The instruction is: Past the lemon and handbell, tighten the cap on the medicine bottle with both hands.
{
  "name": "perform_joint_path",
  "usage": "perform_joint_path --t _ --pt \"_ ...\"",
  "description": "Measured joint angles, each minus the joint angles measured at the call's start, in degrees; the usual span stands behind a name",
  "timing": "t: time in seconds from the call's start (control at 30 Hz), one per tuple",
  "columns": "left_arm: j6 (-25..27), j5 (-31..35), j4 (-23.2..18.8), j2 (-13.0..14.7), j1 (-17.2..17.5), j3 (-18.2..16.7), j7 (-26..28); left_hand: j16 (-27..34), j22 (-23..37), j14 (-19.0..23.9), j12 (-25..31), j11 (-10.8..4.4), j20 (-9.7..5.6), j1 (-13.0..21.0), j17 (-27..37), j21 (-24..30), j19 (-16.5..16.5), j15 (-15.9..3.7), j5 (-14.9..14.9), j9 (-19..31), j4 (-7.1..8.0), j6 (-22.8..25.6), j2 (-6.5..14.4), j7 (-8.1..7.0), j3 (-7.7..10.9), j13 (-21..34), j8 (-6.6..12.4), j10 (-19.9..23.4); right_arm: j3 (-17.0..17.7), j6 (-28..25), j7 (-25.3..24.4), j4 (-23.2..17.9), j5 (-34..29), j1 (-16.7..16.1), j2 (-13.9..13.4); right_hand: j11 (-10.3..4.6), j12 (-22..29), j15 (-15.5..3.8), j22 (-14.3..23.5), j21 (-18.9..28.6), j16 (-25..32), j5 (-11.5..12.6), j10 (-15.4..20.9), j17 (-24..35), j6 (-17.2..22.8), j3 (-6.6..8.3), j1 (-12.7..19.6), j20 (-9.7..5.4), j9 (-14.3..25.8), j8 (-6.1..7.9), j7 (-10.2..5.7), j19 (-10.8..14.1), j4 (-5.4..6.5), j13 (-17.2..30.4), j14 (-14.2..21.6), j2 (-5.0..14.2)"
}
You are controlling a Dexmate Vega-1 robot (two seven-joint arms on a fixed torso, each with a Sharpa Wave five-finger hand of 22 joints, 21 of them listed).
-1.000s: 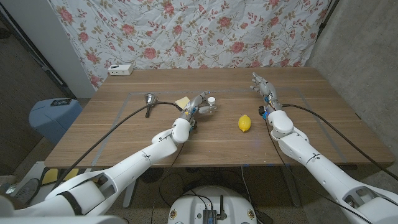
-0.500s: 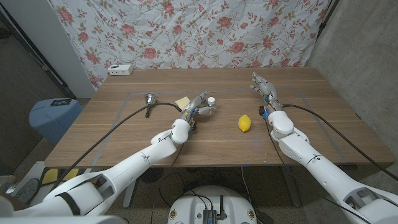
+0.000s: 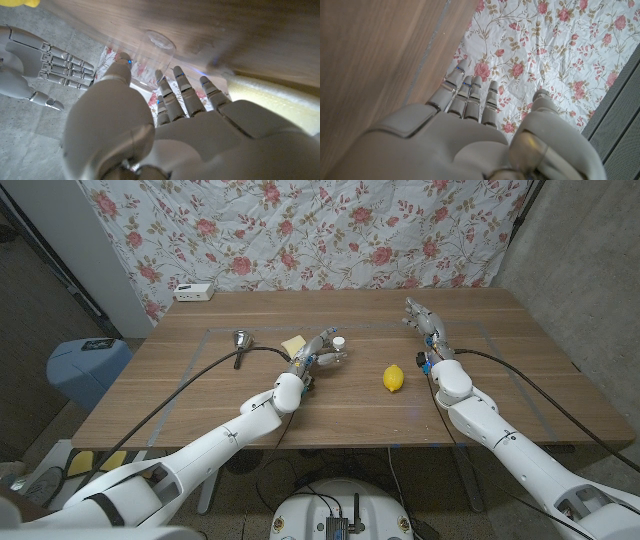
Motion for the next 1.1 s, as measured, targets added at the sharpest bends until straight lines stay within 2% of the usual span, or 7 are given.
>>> perform_joint_path --t 0.23,0.4,0.67,0.73,0.9,0.97,1.1 --pt "-0.13 -0.16 -0.78 0.52 0.49 -0.45 -0.15 0.0 0.0 -3.82 0.0 1.14 1.15 -1.29 0.0 0.0 -1.15 0.2 0.0 -0.01 0.29 -0.53 -0.28 -0.52 -1.14 -0.3 0.0 -3.03 0.0 0.0 -0.34 -0.12 -0.18 -0.15 0.03 0.19 0.0 0.0 0.0 0.0 0.0 0.0 0.19 0.0 -0.01 0.16 0.0 0.22 0.0 0.0 -0.42 -0.22 -0.16 0.0 0.0 0.0" --pt "-0.59 -0.88 -1.26 0.9 0.81 -0.78 -0.89 0.0 0.0 -8.45 0.0 2.1 2.63 -2.82 0.0 0.0 -2.63 0.36 0.57 -0.01 0.72 -1.24 -0.03 -1.23 -2.01 -0.29 0.0 -7.28 0.02 0.0 -0.55 -0.49 -0.32 -0.55 0.12 0.19 0.0 0.0 0.0 0.0 0.0 0.0 0.19 0.0 -0.01 0.23 0.01 0.45 0.01 0.0 -0.42 -0.45 -0.24 0.0 0.0 -0.01" --pt "-1.85 -2.24 -1.9 1.53 1.43 -1.7 -1.87 0.0 0.0 -13.38 0.0 4.71 3.35 -5.55 0.0 0.0 -3.98 1.21 0.83 -0.01 1.42 -1.44 -0.16 -1.43 -3.63 -0.29 0.0 -12.55 0.02 0.19 -0.58 -0.65 -0.6 -0.65 0.18 0.3 0.0 1.25 0.0 -0.28 0.0 0.0 -0.77 0.01 -0.4 0.23 -0.93 1.35 0.01 0.0 -1.26 -1.79 -0.23 0.0 -1.25 -0.2" --pt "-1.85 -2.24 -2.08 1.74 1.58 -1.97 -1.87 0.01 0.0 -14.71 0.0 5.27 3.26 -6.37 0.0 0.0 -4.72 1.51 0.83 -0.01 1.68 -1.44 -0.11 -1.43 -3.9 -0.29 0.0 -13.79 0.02 0.3 -0.51 -0.65 -0.64 -0.65 0.18 0.38 0.0 1.47 0.0 -0.28 0.0 0.0 -0.84 0.01 -0.22 0.23 -1.07 1.05 0.01 0.0 -1.45 -2.1 -0.23 0.0 -1.47 -0.34" --pt "-2.61 -3.07 -2.54 2.18 2.08 -2.85 -2.42 0.0 0.0 -16.62 0.0 6.2 3.87 -8.68 0.28 0.0 -5.31 2.38 0.83 0.0 2.3 -0.5 0.02 0.15 -4.98 -0.48 0.26 -16.29 0.01 0.52 -0.29 -0.63 -0.81 -0.65 0.18 0.4 -0.23 1.85 0.0 -0.28 -0.4 0.0 -2.1 0.01 -0.63 0.06 -1.51 1.22 0.01 0.0 -1.85 -2.73 -0.17 0.0 -2.49 -0.78" --pt "-3.92 -4.57 -2.73 2.32 2.29 -3.24 -3.18 0.01 0.0 -17.08 0.0 6.62 3.66 -9.2 0.29 0.0 -5.52 2.46 0.83 -0.01 2.7 -0.4 -0.11 0.24 -5.38 -0.56 0.26 -16.9 -0.02 0.52 -0.26 -0.63 -0.88 -0.64 0.05 0.17 -0.45 1.95 0.0 -0.28 -0.4 0.0 -2.33 0.01 -0.63 -0.1 -1.74 1.42 0.01 0.0 -1.85 -3.08 -0.23 0.0 -2.59 -0.55" --pt "-4.92 -5.66 -3.14 2.7 2.68 -3.92 -3.82 0.01 0.0 -17.98 0.0 6.17 3.56 -10.79 0.28 0.0 -5.62 2.9 1.21 0.0 3.34 -0.11 0.14 1.22 -6.02 -0.56 0.25 -17.96 -0.02 0.53 -0.29 -0.69 -1.08 -0.65 -0.04 0.4 -0.45 2.06 0.0 -0.28 -0.4 0.0 -2.72 0.02 -1.18 -0.1 -1.9 1.42 0.01 -0.27 -1.93 -3.08 -0.23 0.0 -3.11 -0.7"
